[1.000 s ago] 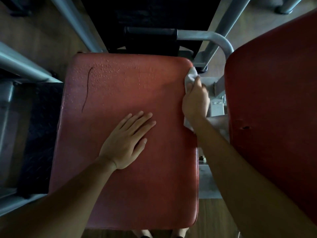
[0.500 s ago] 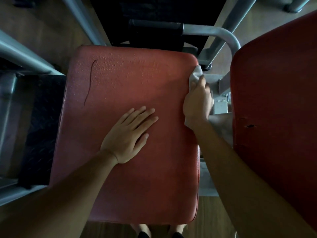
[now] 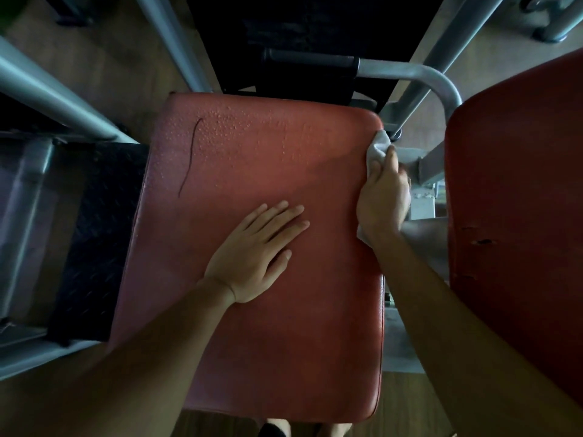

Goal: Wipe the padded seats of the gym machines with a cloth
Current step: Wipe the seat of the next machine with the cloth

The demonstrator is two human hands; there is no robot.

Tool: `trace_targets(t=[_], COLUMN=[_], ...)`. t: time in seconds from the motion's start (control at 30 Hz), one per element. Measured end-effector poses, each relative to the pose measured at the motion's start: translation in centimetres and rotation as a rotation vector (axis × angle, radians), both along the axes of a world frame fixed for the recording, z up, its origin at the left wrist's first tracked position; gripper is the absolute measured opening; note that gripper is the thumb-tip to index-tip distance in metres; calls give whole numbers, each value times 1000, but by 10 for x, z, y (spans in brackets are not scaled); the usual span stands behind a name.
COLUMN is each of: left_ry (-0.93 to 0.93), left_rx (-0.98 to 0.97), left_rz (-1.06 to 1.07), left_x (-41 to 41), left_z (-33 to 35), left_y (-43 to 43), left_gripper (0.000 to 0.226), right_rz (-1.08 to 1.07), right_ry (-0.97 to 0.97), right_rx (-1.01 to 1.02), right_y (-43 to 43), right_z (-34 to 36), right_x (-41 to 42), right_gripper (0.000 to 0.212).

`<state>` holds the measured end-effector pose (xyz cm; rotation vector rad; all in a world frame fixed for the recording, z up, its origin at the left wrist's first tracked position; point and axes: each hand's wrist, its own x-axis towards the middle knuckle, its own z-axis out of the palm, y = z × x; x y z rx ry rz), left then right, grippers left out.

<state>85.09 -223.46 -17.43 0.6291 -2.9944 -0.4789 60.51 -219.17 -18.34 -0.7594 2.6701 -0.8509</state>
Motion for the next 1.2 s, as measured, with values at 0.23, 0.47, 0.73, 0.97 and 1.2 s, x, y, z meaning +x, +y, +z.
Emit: trace_targets(t=[0.23, 0.47, 0.73, 0.97, 1.2], left_ry=[97, 363, 236, 192, 158], left_rx=[74, 184, 168, 138, 45], left_rz=[43, 253, 164, 175, 240], left_x=[1, 21, 42, 39, 19], left_z=[2, 16, 3, 7, 16], left_y=[3, -11, -18, -17, -26], left_gripper=[48, 26, 46, 47, 36], right_rz=[330, 940, 1193, 825, 760], right_ry=[223, 323, 514, 551, 468], right_rx=[-121, -126, -76, -87, 6], right_y=[21, 4, -69, -87, -91], right_z=[-3, 0, 4, 2, 9], right_x=[18, 58, 25, 32, 19], right_gripper=[45, 42, 42, 40, 51])
